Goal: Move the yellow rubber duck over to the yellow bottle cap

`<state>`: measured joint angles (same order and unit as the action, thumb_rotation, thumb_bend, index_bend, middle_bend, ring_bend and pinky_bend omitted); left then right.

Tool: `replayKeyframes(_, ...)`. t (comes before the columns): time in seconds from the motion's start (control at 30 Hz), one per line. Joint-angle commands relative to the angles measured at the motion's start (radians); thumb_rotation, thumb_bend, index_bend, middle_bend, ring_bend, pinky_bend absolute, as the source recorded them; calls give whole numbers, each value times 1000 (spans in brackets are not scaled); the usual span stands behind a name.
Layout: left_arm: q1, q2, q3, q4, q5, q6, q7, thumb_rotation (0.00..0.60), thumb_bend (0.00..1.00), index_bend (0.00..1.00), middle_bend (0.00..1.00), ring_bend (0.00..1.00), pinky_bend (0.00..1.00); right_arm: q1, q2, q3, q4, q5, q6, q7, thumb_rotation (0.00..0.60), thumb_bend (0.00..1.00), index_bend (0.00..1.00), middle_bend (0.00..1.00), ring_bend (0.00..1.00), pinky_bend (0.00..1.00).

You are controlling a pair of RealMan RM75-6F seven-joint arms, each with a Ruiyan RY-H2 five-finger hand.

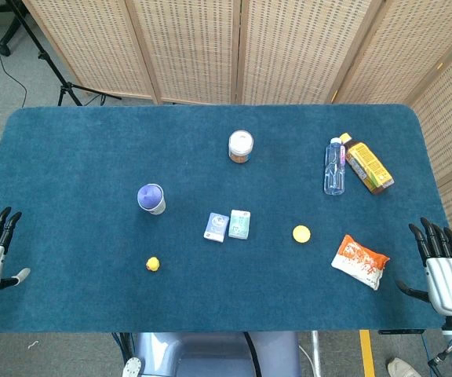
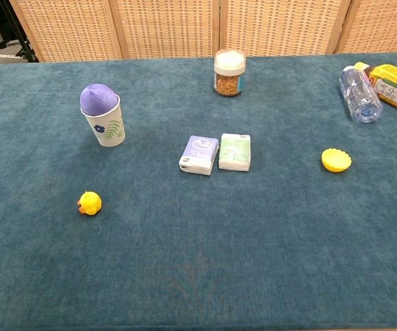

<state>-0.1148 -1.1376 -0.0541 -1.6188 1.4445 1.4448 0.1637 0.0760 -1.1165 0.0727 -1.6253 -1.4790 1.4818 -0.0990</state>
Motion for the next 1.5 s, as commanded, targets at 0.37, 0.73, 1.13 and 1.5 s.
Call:
replayKeyframes(0.37,-12,-19,34,14,60,-17,4,600,0,0,0,0,0,-4,6,-1,-7,-5,7,13,600,0,18,0,0,0)
replayKeyframes(0.73,-197,-161,84,71,143,-327,50,600,42,229,0,0,0,-6,18,2,-4,3,1,46,600,0,18,0,0,0)
replayKeyframes(1.13,-300,-310,30,50,51,-445,231,600,246,313,0,0,0,-4,32,11,-1,22,-11,84,600,0,18,0,0,0)
replayKeyframes(1.5,-354,-379,11,74,-18,-484,288,600,309,355,0,0,0,-3,35,15,0,30,-15,93,600,0,18,0,0,0)
